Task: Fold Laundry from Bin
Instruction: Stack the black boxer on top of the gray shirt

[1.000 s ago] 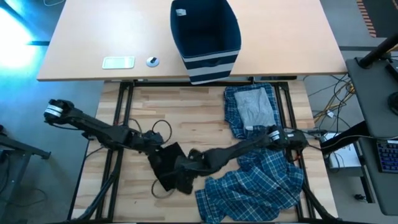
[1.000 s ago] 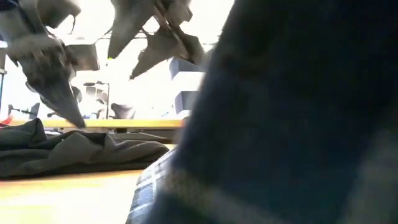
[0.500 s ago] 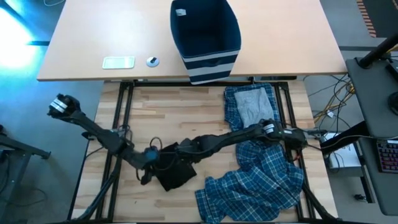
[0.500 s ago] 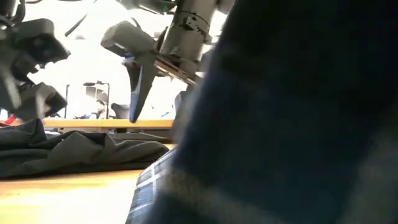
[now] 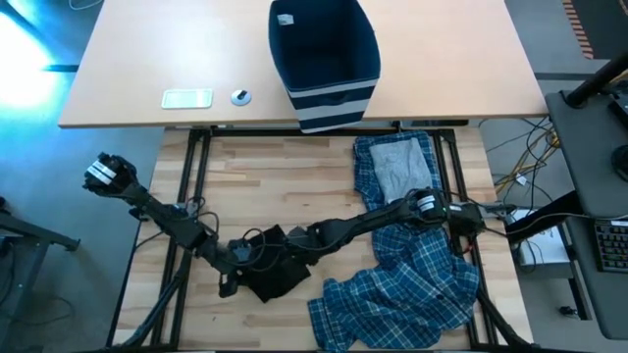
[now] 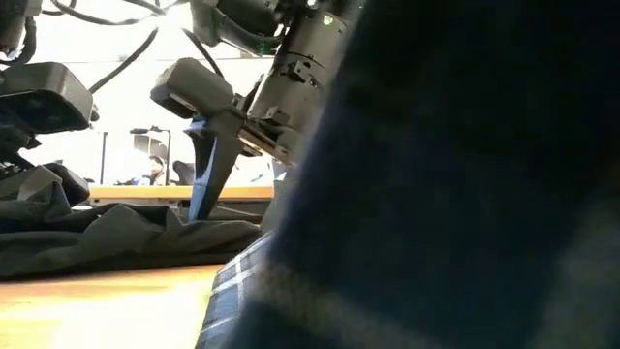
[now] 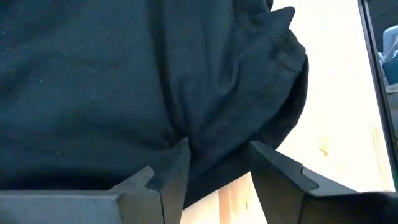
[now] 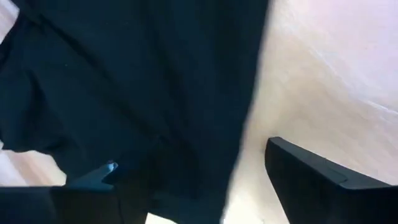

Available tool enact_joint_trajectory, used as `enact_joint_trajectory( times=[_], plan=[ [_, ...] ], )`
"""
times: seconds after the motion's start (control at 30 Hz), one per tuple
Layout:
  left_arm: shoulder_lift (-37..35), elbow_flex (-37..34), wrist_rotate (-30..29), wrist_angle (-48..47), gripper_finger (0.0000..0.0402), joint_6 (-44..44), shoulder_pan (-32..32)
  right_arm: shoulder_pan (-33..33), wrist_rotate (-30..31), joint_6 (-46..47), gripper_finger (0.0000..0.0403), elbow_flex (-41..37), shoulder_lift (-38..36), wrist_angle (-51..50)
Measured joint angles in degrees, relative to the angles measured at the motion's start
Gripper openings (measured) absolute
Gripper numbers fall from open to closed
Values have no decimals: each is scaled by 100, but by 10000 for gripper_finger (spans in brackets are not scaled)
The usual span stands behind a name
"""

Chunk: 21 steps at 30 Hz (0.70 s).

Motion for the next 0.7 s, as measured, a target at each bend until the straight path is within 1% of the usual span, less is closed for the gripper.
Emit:
enact_joint_trajectory(
  times=[0.1,0.2,0.27,0.33,0.43,0.47,0.57,0.63,0.7],
  plan=[
    [-30,-2,-58,-16,152,3,19,16,-33,-17,244,-112,0,260],
    [-128,-10,-112,-67,152,27,122,14,5,32,199,-161,0,298],
    [-330,-20,-80,-141,152,128,244,7,10,33,159,-162,5,279],
    [-669,-17,6,-311,152,228,389,-16,10,-23,110,-99,15,108],
    [-1319,18,68,-930,152,441,658,-115,-63,-237,32,48,4,-362],
    [-1549,31,60,-1170,152,520,755,-168,-76,-331,22,106,-11,-636],
    [-2159,52,34,-1601,152,755,1108,-403,-99,-661,13,253,-114,-1598],
    [-2459,50,-65,-1624,152,895,1388,-637,-82,-985,12,282,-253,-2172],
    [-2623,50,-290,-1580,152,1032,1708,-858,-128,-1334,11,290,-382,-2724]
  ],
)
